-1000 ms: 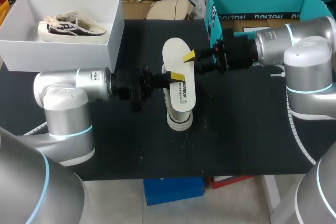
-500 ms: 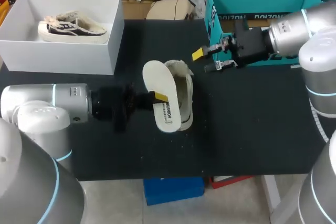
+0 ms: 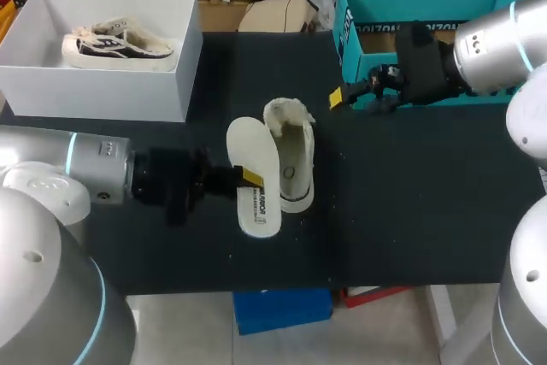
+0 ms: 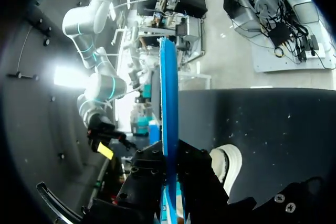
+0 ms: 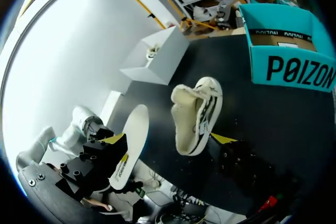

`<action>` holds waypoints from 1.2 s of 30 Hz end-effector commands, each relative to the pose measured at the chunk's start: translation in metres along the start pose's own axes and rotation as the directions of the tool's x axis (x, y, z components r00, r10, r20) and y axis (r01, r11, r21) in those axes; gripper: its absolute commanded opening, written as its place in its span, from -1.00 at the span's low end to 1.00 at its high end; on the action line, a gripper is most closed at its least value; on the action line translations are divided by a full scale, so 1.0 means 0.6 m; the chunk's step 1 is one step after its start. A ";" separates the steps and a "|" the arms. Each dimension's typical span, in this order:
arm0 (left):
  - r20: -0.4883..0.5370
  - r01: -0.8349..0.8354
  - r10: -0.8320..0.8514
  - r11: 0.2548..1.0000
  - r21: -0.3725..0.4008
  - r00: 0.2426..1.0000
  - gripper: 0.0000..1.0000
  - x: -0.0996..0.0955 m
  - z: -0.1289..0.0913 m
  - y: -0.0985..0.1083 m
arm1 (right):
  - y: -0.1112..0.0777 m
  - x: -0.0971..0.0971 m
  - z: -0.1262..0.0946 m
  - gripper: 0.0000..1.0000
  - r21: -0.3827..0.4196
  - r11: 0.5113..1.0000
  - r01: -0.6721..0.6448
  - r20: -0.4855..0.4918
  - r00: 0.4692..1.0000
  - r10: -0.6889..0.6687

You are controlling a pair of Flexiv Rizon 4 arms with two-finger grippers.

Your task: Take the shoe out of the shoebox, open the shoe tongue, remove and reinsert the insole, then place the shoe into the shoebox

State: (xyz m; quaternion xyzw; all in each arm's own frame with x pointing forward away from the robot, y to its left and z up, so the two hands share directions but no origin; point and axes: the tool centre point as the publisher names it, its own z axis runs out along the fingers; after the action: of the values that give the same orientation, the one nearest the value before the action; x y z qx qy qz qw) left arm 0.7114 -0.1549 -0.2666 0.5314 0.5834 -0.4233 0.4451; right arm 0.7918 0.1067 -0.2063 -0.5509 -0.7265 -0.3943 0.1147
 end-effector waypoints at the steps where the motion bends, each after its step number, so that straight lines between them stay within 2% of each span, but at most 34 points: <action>1: -0.026 0.001 -0.001 1.000 0.006 1.000 -1.00 -0.004 -0.002 0.002 | -0.009 0.003 -0.006 1.00 -0.013 1.000 -0.001 0.043 0.999 0.002; 11: -0.026 0.001 -0.001 1.000 0.006 1.000 -1.00 -0.004 -0.002 0.002 | -0.009 0.003 -0.006 1.00 -0.013 1.000 -0.001 0.043 0.999 0.002; 15: -0.026 0.001 -0.001 1.000 0.006 1.000 -1.00 -0.004 -0.002 0.002 | -0.039 -0.021 -0.019 1.00 -0.005 0.999 -0.033 0.064 0.997 0.033; 23: -0.026 0.001 -0.001 1.000 0.006 1.000 -1.00 -0.004 -0.002 0.002 | -0.108 -0.030 -0.061 1.00 -0.032 0.997 -0.071 0.093 0.993 0.074; 28: -0.026 0.001 -0.001 1.000 0.006 1.000 -1.00 -0.004 -0.002 0.002 | -0.120 -0.028 -0.079 1.00 -0.079 0.996 -0.040 0.097 0.994 0.047; 36: -0.026 0.001 -0.001 1.000 0.006 1.000 -1.00 -0.004 -0.002 0.002 | -0.132 -0.031 -0.093 1.00 -0.095 0.995 -0.014 0.102 0.994 0.024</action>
State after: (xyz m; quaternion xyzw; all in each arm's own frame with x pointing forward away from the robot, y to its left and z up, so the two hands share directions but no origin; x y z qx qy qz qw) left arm 0.7127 -0.1532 -0.2647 0.5365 0.5868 -0.4200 0.4375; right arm 0.7254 0.0562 -0.2175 -0.5835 -0.7104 -0.3895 0.0558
